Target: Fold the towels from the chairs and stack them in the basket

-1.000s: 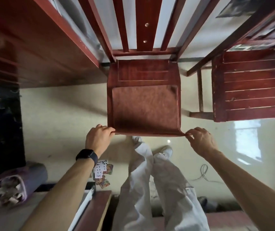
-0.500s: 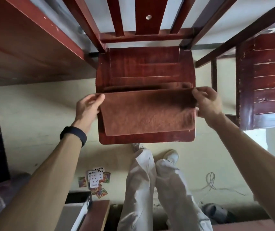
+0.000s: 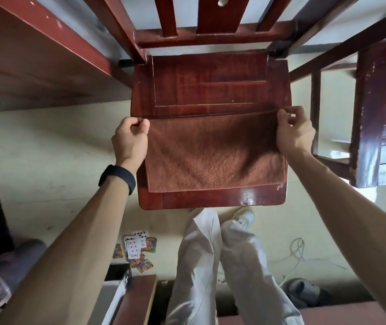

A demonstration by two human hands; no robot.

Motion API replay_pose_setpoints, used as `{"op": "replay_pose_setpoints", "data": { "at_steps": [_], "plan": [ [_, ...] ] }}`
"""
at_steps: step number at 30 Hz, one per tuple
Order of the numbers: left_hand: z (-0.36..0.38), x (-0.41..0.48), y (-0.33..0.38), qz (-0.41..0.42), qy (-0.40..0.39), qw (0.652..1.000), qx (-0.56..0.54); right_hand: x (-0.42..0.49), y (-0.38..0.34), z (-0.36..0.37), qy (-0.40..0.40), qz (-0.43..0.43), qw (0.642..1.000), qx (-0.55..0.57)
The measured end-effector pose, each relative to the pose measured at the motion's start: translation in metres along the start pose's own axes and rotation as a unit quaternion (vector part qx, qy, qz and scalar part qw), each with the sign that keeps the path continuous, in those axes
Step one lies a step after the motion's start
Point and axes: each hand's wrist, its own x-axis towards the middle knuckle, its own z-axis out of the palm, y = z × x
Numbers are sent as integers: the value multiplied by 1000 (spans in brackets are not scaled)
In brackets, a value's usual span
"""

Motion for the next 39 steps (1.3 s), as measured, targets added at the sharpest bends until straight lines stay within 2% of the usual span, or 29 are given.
{"op": "replay_pose_setpoints", "data": {
  "at_steps": [8,12,15,17,20,22,27,31,39],
  "plan": [
    [9,-8,0,60,51,986,148,-2,-4,2,15,-31,998,-54],
    [9,-19,3,157,81,956,233,-8,0,5,48,-69,990,-116],
    [12,-24,3,283,81,908,299,-21,-2,7,82,-181,967,-159],
    [17,-22,9,373,41,869,323,-26,-9,10,38,-286,938,-191],
    [26,-17,20,437,2,835,335,-23,-22,20,-27,-380,895,-231],
    [31,-14,24,436,-12,832,342,-18,-25,26,-48,-393,881,-259],
    [30,-2,38,389,-57,853,344,-8,-39,24,-98,-375,872,-299],
    [29,4,45,382,-84,850,353,-8,-38,22,-83,-403,850,-328],
    [22,12,51,341,-124,880,308,-7,-38,17,-110,-371,859,-335]
  ]
}}
